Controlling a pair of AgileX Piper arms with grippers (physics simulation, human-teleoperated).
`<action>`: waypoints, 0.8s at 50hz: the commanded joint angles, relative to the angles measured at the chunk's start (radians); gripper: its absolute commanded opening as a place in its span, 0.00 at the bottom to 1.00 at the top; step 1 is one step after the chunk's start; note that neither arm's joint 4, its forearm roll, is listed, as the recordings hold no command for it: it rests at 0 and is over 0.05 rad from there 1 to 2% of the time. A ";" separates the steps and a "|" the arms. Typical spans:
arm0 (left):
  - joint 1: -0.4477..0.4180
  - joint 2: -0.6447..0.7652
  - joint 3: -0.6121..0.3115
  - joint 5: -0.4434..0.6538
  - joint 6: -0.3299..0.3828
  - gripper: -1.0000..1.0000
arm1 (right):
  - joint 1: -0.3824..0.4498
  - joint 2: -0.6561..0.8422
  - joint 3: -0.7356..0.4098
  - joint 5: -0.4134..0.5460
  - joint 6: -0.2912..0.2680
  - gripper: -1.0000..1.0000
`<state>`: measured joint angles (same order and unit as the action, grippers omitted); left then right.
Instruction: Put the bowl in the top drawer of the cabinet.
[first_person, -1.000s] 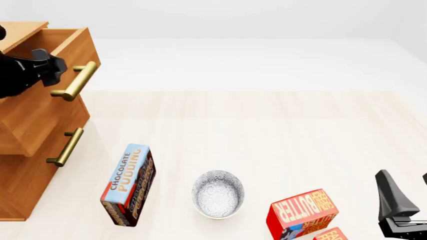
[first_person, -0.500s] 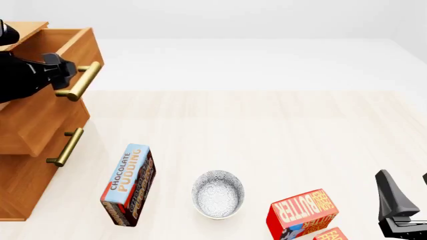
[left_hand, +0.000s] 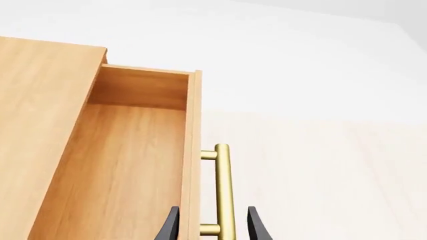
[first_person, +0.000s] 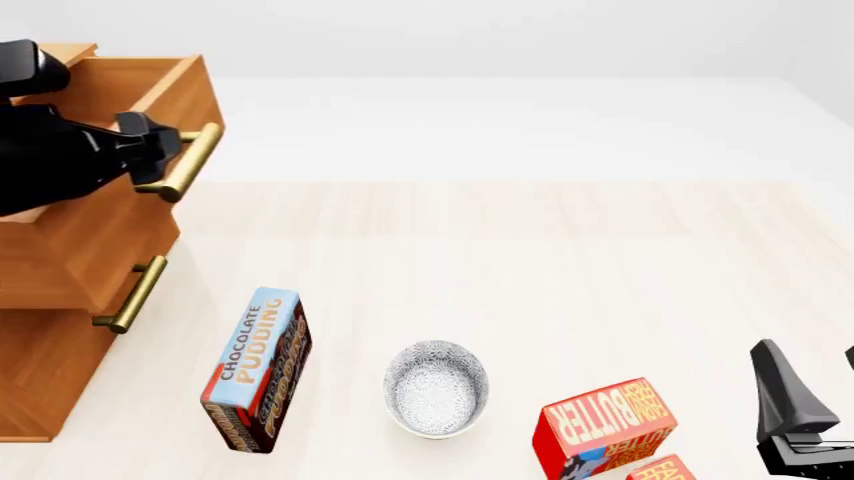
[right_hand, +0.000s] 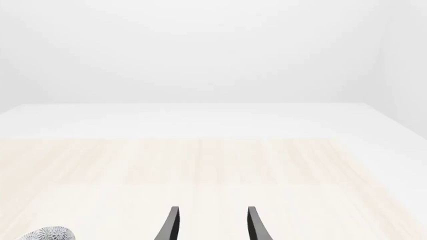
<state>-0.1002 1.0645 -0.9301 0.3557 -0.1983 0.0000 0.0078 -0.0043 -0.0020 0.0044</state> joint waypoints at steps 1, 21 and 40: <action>-0.048 0.011 0.041 0.004 0.015 1.00 | 0.000 0.000 0.000 0.000 0.000 1.00; -0.116 0.015 0.043 0.000 0.011 1.00 | 0.000 0.000 0.000 0.000 0.000 1.00; -0.167 0.018 0.024 -0.003 0.065 1.00 | 0.000 0.000 0.000 0.000 0.000 1.00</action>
<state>-0.2199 1.0726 -0.9357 0.3519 -0.2114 0.0000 0.0078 -0.0043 -0.0020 0.0044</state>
